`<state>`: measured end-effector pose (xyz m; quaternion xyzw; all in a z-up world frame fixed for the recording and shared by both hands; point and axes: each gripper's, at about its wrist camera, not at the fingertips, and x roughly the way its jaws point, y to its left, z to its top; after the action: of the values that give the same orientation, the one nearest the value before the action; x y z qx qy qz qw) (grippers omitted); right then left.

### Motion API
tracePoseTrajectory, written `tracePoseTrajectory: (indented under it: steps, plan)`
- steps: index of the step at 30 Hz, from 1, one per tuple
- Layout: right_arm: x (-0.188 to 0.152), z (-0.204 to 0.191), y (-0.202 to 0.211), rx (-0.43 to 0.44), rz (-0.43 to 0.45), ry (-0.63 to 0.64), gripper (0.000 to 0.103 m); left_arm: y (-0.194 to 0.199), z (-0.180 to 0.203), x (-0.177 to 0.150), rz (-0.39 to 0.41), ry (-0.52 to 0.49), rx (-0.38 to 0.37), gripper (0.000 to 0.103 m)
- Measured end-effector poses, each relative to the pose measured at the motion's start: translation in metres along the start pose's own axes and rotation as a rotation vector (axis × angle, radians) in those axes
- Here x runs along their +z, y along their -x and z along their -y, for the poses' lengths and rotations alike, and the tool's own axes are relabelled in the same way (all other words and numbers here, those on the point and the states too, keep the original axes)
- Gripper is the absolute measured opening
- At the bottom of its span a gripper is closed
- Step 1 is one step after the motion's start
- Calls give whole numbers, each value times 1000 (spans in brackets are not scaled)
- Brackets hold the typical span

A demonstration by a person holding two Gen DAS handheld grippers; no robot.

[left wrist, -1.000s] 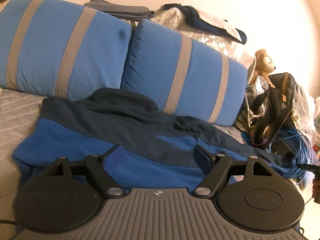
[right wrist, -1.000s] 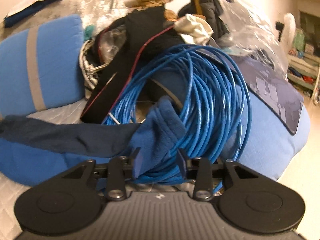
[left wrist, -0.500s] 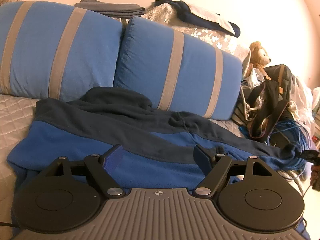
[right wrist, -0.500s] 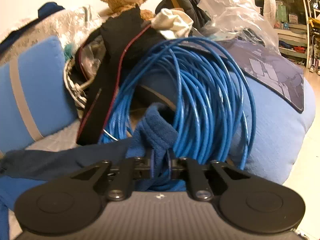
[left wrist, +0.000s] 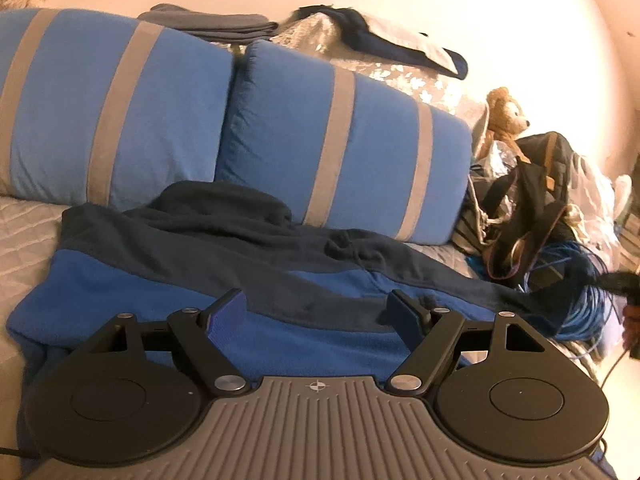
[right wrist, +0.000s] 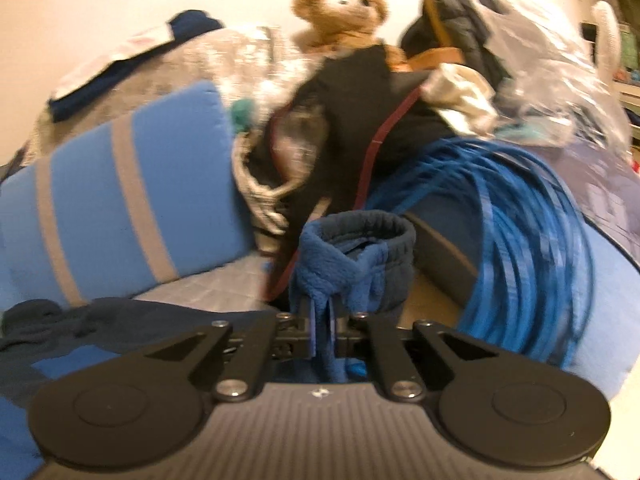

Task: Fold clothes
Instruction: 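Carry the held sleeve with the right gripper back onto the jacket body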

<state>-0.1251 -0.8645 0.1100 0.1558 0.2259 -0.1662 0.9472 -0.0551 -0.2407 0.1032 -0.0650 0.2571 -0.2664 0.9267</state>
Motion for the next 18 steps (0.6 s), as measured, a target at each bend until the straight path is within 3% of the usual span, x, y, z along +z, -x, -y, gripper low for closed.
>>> tracePoseTrajectory:
  steps: [18]
  plan:
    - [-3,-166,-14,319,-77,245,6,0,-7,0,-7,47,3,77]
